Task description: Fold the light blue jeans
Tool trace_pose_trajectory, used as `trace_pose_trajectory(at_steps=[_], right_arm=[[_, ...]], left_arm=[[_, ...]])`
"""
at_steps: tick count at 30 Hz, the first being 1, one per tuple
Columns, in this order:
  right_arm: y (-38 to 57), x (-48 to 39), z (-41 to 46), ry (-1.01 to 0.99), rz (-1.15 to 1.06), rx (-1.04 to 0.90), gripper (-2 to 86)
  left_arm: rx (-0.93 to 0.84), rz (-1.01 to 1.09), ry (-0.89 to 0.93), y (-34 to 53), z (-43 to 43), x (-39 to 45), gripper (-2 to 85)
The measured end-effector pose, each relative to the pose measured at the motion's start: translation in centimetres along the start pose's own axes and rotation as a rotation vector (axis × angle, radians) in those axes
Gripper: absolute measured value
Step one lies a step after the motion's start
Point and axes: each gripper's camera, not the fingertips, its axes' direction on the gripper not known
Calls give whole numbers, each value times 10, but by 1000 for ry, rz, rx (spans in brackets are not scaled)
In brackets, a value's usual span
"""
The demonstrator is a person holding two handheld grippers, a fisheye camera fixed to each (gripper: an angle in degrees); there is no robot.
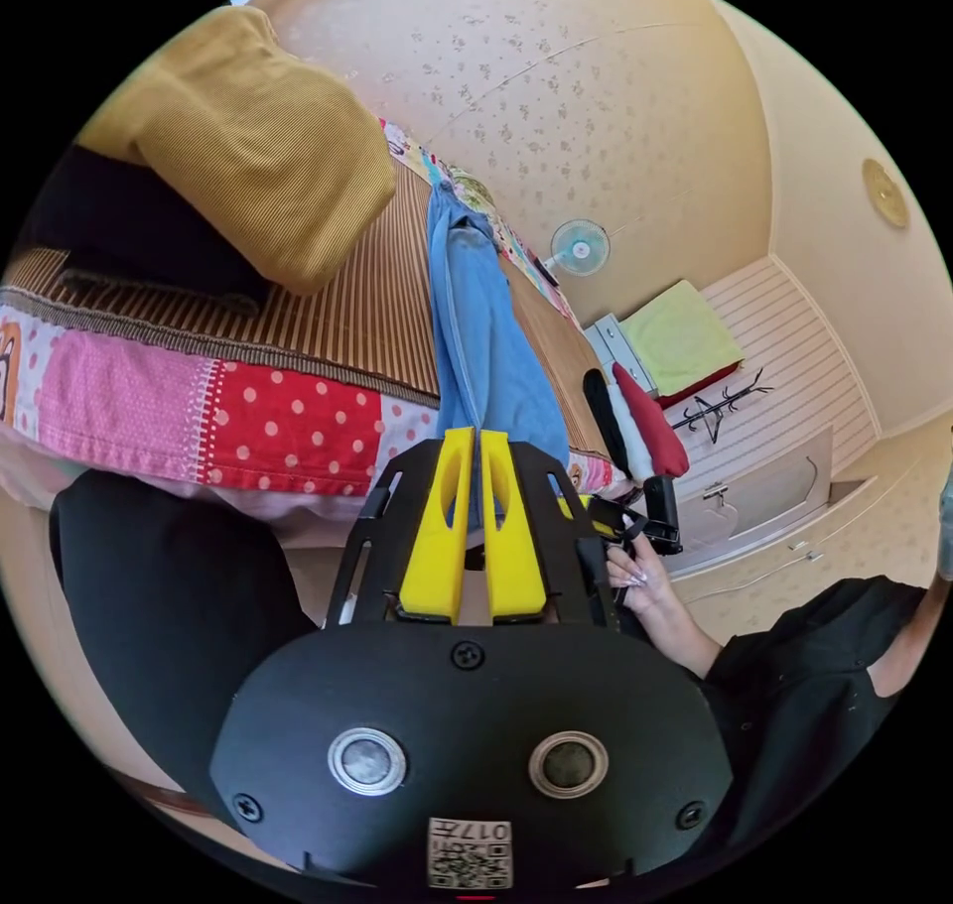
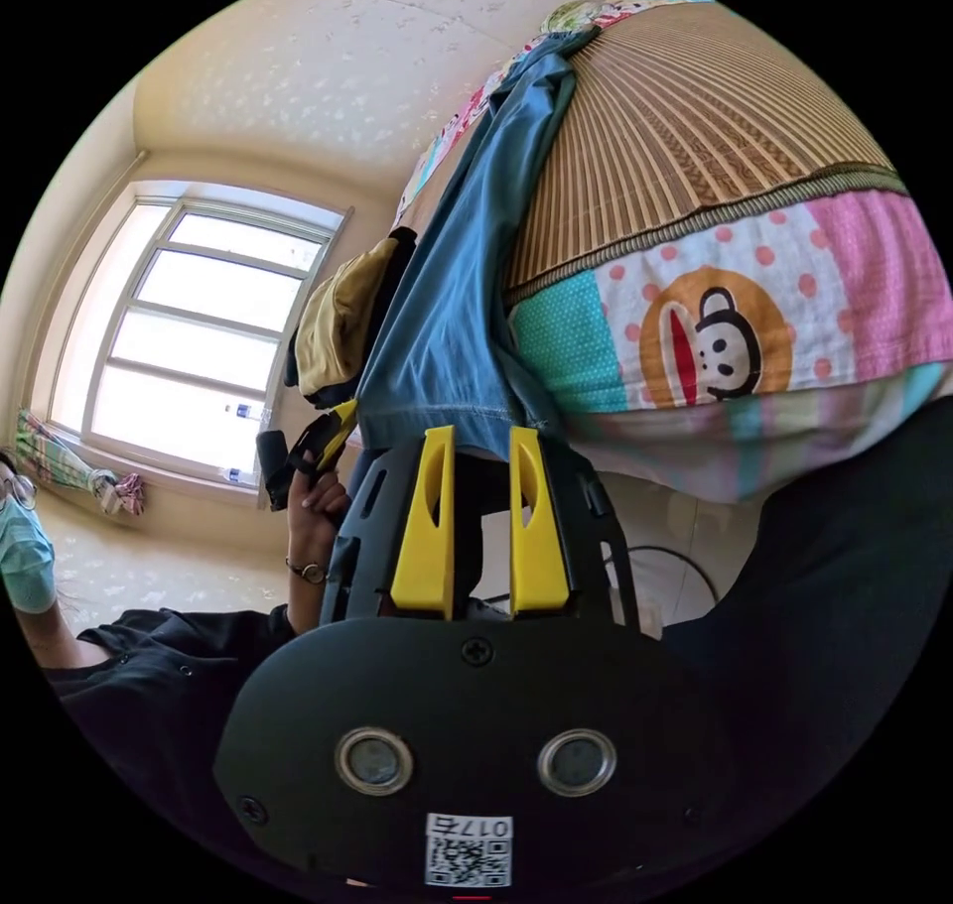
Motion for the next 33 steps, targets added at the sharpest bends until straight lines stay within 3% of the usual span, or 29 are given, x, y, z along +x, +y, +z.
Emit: trace_pose_trajectory(at_steps=[4,19,27,33], right_arm=[[4,-3,-13,73,-12,68,76],[0,-13,-2,9,-34,-50,27],[-19,-82,-89,-195,-256,61,17],[13,-144,-133,27,-347,101,14]], left_arm=[[-9,-15,-23,-2,-1,-8,-7],[-61,-90,-13,-10,3,-27,-7],[6,74,163,-35,-50,24,-9],[16,188,244,-41,-93,55,-10]])
